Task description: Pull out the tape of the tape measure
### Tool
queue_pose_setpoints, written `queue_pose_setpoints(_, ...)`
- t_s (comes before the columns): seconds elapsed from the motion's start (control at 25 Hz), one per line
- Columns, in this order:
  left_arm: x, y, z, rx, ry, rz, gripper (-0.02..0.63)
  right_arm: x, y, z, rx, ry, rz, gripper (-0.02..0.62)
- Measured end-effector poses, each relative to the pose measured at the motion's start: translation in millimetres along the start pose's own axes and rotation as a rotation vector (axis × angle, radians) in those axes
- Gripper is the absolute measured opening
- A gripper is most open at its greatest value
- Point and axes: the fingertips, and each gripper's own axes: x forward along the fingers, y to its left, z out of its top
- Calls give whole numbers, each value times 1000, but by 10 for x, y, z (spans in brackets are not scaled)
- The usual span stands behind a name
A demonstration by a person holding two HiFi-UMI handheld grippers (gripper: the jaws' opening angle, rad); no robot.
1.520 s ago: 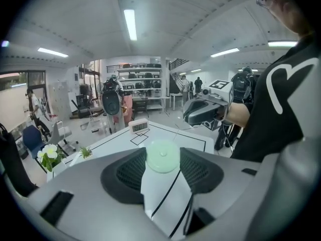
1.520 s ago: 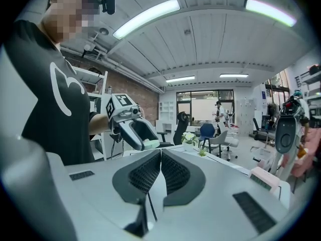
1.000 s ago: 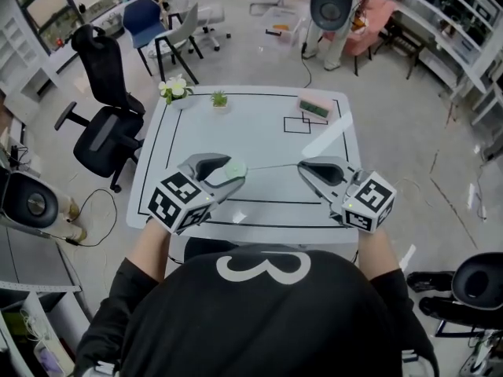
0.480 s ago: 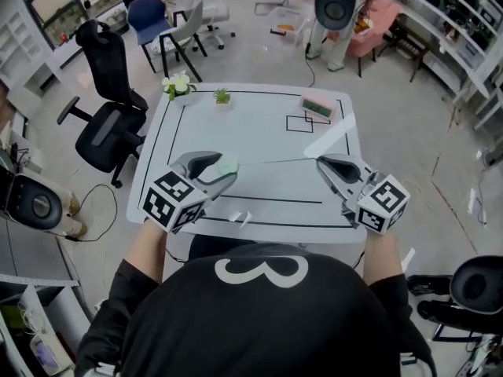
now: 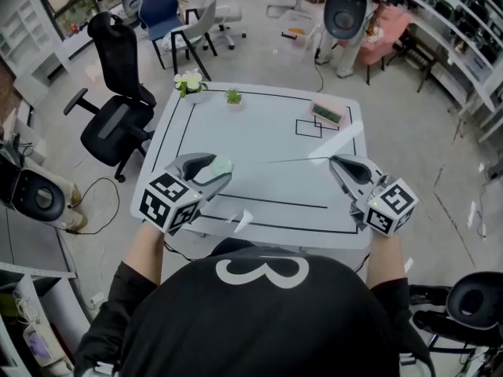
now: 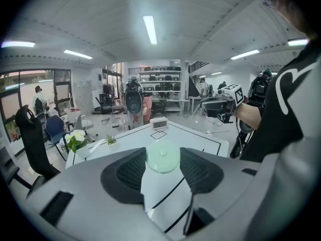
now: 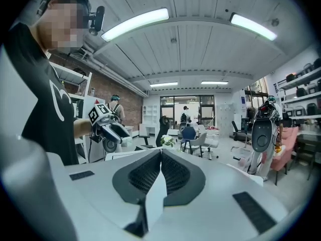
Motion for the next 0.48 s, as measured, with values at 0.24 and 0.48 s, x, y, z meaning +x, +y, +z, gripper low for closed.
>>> queue_pose_setpoints(0.24,11,67,37,6,-4,18,213,-94,-124,-10,-9,-5,-44,17)
queue_pose_setpoints(0.48,4,111,41,14,10,31,213,-275,-284,-55,-14,-12,-111,17)
